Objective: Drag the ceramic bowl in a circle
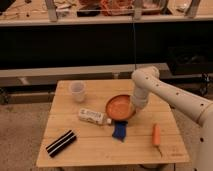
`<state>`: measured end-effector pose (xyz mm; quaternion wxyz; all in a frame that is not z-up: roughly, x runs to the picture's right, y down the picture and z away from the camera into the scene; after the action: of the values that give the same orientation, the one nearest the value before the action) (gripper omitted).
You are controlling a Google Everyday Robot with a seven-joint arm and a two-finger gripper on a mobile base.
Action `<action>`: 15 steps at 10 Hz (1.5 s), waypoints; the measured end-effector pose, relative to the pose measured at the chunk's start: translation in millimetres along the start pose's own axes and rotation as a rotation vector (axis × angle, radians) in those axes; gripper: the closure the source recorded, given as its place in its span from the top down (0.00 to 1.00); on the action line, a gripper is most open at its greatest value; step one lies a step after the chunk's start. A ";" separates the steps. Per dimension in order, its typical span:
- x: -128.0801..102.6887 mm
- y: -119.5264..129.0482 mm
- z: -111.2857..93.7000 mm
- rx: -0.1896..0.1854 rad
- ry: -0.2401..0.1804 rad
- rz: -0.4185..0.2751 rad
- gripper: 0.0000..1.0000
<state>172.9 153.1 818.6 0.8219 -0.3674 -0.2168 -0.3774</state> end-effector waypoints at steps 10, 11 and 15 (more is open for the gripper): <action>-44.1 22.0 11.9 -0.007 0.040 -0.108 0.01; -47.5 25.0 12.9 -0.012 0.048 -0.117 0.01; -68.1 20.7 15.7 -0.020 0.070 -0.174 0.01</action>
<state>145.5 205.8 776.4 0.7893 -0.3423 -0.2153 -0.4620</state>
